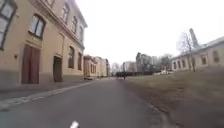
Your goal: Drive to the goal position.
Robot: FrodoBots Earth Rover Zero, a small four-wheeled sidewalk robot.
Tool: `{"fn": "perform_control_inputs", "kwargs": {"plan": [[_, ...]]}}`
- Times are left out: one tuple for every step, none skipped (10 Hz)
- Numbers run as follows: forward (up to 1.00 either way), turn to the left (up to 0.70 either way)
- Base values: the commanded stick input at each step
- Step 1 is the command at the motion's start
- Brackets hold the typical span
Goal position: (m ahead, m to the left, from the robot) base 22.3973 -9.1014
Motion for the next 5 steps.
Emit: {"fn": "perform_control_inputs", "kwargs": {"plan": [[1.0, 0.43], [1.0, 0.43], [1.0, 0.33], [1.0, 0.03], [1.0, 0.03]]}}
